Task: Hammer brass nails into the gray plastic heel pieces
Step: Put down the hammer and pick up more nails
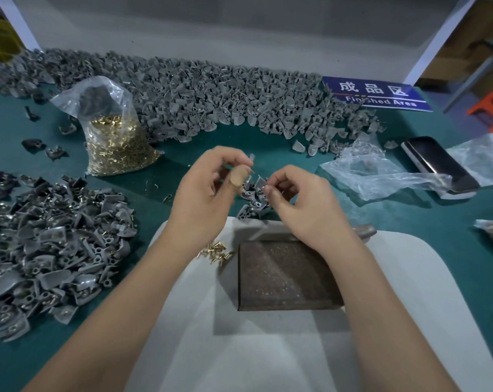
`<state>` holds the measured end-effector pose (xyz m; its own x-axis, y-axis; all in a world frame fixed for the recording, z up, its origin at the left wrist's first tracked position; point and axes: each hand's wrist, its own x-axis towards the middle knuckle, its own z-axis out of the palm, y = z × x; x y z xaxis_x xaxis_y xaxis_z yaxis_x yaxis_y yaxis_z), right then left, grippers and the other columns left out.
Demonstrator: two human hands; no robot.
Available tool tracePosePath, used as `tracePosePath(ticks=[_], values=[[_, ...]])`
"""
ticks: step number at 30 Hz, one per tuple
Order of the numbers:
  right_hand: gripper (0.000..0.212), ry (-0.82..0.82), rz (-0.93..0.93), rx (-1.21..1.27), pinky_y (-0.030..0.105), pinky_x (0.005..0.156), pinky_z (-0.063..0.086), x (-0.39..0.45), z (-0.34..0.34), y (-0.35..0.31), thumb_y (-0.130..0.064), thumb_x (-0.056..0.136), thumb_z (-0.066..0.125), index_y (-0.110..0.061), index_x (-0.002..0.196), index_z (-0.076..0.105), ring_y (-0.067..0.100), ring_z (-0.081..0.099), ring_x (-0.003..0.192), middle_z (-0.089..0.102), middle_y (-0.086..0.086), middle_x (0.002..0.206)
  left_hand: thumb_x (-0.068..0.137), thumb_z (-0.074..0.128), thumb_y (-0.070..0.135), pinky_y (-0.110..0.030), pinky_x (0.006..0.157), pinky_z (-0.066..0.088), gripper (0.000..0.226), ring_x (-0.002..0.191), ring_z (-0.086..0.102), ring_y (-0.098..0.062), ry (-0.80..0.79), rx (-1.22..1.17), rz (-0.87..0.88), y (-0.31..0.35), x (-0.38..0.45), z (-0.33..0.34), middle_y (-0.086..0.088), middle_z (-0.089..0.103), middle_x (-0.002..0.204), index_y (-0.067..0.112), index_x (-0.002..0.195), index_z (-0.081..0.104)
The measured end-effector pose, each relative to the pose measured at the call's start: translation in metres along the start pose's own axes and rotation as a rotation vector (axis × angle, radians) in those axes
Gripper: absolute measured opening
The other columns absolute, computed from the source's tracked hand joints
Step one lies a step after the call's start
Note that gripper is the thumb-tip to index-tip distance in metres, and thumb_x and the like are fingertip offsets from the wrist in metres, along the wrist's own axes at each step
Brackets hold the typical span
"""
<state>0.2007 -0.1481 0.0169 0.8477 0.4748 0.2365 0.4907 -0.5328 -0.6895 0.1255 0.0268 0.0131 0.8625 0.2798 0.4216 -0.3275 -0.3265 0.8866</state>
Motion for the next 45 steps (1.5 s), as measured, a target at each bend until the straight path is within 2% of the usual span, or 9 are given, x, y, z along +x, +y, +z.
tracePosePath(ticks=[3,9,19,23,26,31,35,40,45], values=[[0.011,0.027,0.000,0.028,0.039,0.071,0.057,0.000,0.000,0.000,-0.029,0.094,0.066,-0.036,0.086,0.064,0.005,0.063,0.077,0.066,-0.016,0.079,0.105,0.055,0.015,-0.025,0.070,0.056,0.009,0.077,0.068,-0.013,0.063,-0.238,-0.118,0.006,-0.004,0.014,-0.003,0.071,0.097,0.020,0.105,0.062],[0.007,0.041,0.005,0.089,0.046,0.073,0.056,-0.001,0.000,-0.003,-0.025,0.093,0.066,-0.030,0.089,0.066,0.012,0.064,0.076,0.067,-0.012,0.078,0.100,0.062,0.011,-0.020,0.077,0.057,0.008,0.085,0.073,-0.012,0.069,-0.266,-0.266,0.002,-0.008,0.016,-0.005,0.073,0.095,0.007,0.106,0.066],[0.004,0.045,-0.098,0.161,0.046,0.076,0.055,-0.006,-0.007,-0.010,-0.019,0.094,0.068,-0.023,0.093,0.069,0.012,0.066,0.084,0.069,-0.012,0.085,0.093,0.063,-0.005,-0.021,0.067,0.056,0.022,0.067,0.071,-0.015,0.078,-0.219,-0.281,-0.004,-0.007,0.020,0.001,0.071,0.075,0.016,0.095,0.054],[0.005,0.015,-0.124,0.150,0.047,0.077,0.054,-0.006,-0.006,-0.010,-0.022,0.092,0.068,-0.027,0.093,0.069,0.014,0.066,0.084,0.068,-0.014,0.086,0.093,0.062,-0.006,-0.023,0.070,0.058,0.035,0.070,0.072,-0.013,0.054,-0.150,-0.209,-0.003,-0.008,0.023,0.004,0.072,0.082,0.026,0.107,0.070],[0.006,0.051,-0.108,0.148,0.046,0.075,0.054,-0.006,-0.005,-0.008,-0.020,0.092,0.070,-0.026,0.091,0.068,0.013,0.063,0.081,0.067,-0.014,0.084,0.096,0.066,0.001,-0.027,0.074,0.061,0.025,0.076,0.075,-0.016,0.021,-0.138,-0.172,-0.007,-0.011,0.023,0.004,0.078,0.095,0.022,0.105,0.075],[0.008,0.065,-0.097,0.157,0.038,0.073,0.054,-0.004,-0.008,-0.008,-0.018,0.092,0.071,-0.025,0.091,0.070,0.012,0.064,0.081,0.068,-0.015,0.082,0.098,0.066,0.014,-0.031,0.076,0.063,0.016,0.084,0.077,-0.018,0.000,-0.203,-0.204,-0.010,-0.009,0.021,0.001,0.079,0.095,0.024,0.108,0.075],[0.008,0.064,-0.124,0.155,0.027,0.069,0.050,-0.004,-0.007,-0.008,-0.015,0.093,0.071,-0.023,0.092,0.071,0.014,0.064,0.082,0.068,-0.012,0.083,0.098,0.065,0.012,-0.025,0.078,0.061,0.033,0.086,0.077,-0.018,-0.045,-0.203,-0.215,-0.011,-0.009,0.019,0.004,0.079,0.102,0.029,0.127,0.067],[0.009,0.078,-0.120,0.173,0.016,0.070,0.045,-0.002,-0.007,-0.006,-0.013,0.094,0.070,-0.022,0.093,0.072,0.013,0.066,0.082,0.069,-0.014,0.083,0.100,0.062,0.014,-0.022,0.071,0.059,0.020,0.084,0.077,-0.021,-0.010,-0.328,-0.279,-0.008,-0.008,0.023,-0.003,0.079,0.095,0.021,0.117,0.069],[0.008,0.067,-0.119,0.162,0.014,0.069,0.045,-0.002,-0.006,-0.005,-0.015,0.096,0.069,-0.022,0.093,0.072,0.013,0.066,0.082,0.069,-0.014,0.082,0.101,0.060,0.013,-0.025,0.071,0.060,0.018,0.083,0.077,-0.023,-0.013,-0.423,-0.329,-0.012,-0.008,0.022,-0.011,0.078,0.091,0.008,0.116,0.065]])
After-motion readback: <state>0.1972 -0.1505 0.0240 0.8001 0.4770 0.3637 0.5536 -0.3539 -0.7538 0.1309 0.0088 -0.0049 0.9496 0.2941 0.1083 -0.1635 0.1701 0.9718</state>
